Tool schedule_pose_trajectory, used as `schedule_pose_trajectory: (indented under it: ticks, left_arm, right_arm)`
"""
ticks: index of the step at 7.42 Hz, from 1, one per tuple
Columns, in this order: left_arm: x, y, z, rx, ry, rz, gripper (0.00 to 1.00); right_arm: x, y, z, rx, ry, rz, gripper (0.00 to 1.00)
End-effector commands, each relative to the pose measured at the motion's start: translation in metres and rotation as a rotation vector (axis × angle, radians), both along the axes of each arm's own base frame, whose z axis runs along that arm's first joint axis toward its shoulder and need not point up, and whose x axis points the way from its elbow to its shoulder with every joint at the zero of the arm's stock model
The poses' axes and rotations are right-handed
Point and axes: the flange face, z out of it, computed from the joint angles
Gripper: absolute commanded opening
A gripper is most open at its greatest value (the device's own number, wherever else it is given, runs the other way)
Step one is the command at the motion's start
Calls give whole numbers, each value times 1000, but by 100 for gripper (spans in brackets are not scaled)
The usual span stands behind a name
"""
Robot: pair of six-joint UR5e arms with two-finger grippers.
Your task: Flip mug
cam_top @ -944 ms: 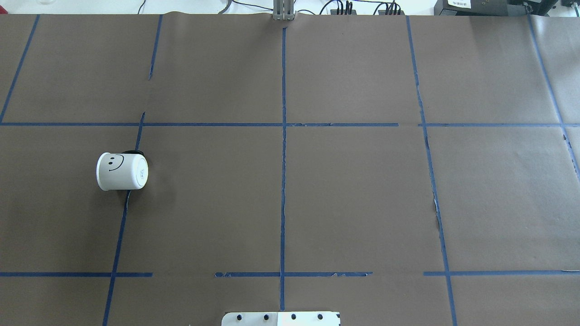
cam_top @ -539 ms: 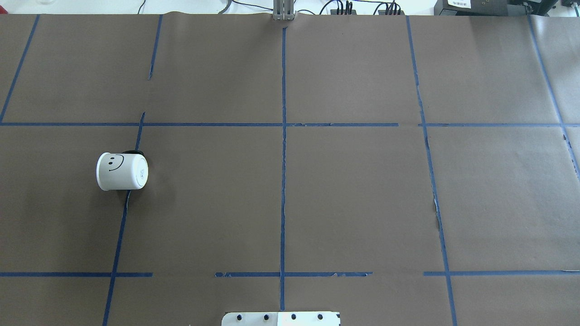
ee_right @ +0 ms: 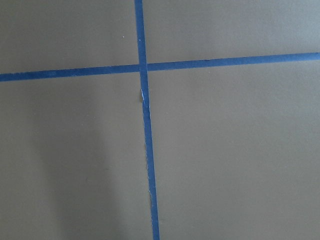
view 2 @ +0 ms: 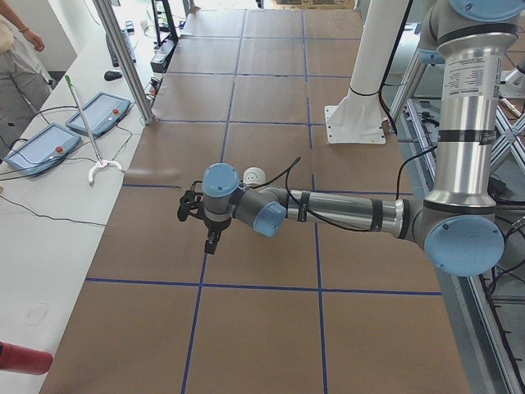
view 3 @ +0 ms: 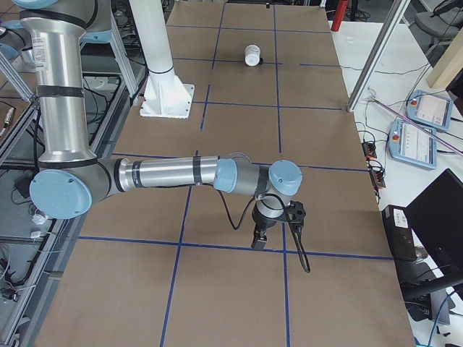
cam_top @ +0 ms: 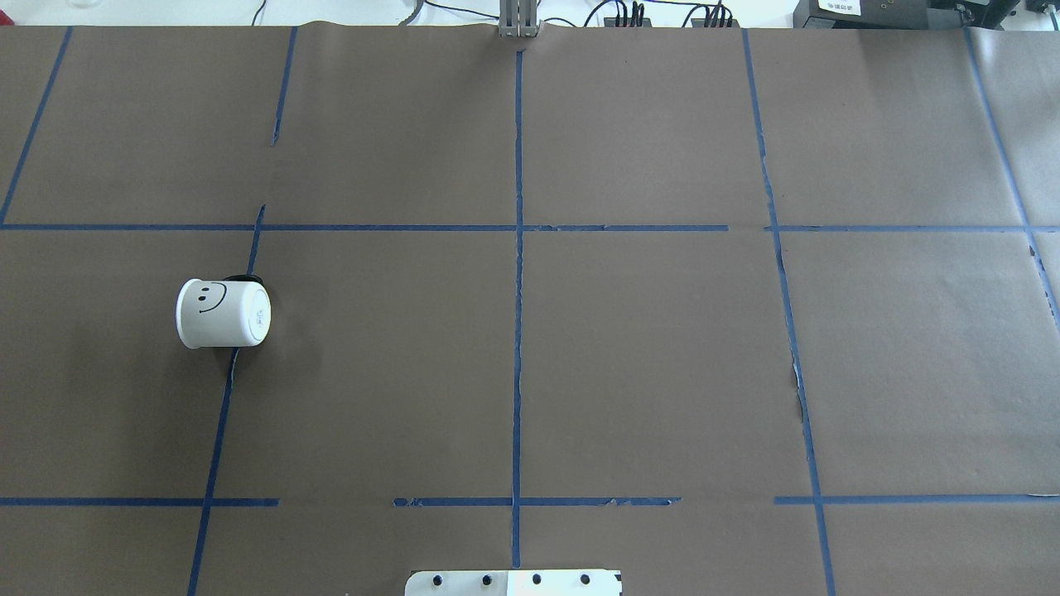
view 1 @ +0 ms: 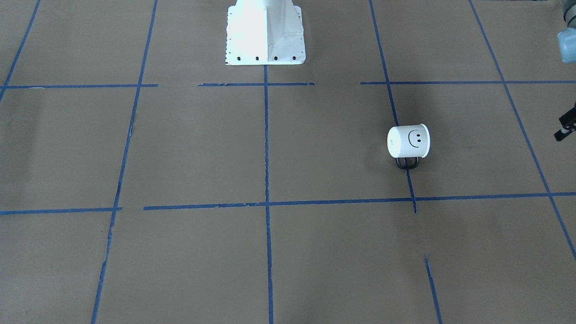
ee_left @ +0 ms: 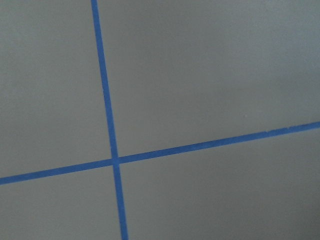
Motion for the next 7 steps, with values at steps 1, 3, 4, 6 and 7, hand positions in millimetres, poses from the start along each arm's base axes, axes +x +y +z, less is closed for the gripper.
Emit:
schedule_pose_trajectory:
  ticks: [1,3,4,6,7]
  left_arm:
    - [63,52,-7,-25,207,-84,100]
    - [93,99,-11,3,398,-94,100]
    - [111,110,-9,6,500,-167,100]
    - [147,121,10,85,623,-232,100]
    - [165,106,1,67,751,-289,100]
  right_arm:
    - [0,1,1,-1,0,0,100]
    - [0,0,0,0,0,0,100]
    - [0,0,0,0,0,0,100]
    - [0,0,0,0,0,0,100]
    - [0,0,0,0,0,0,100]
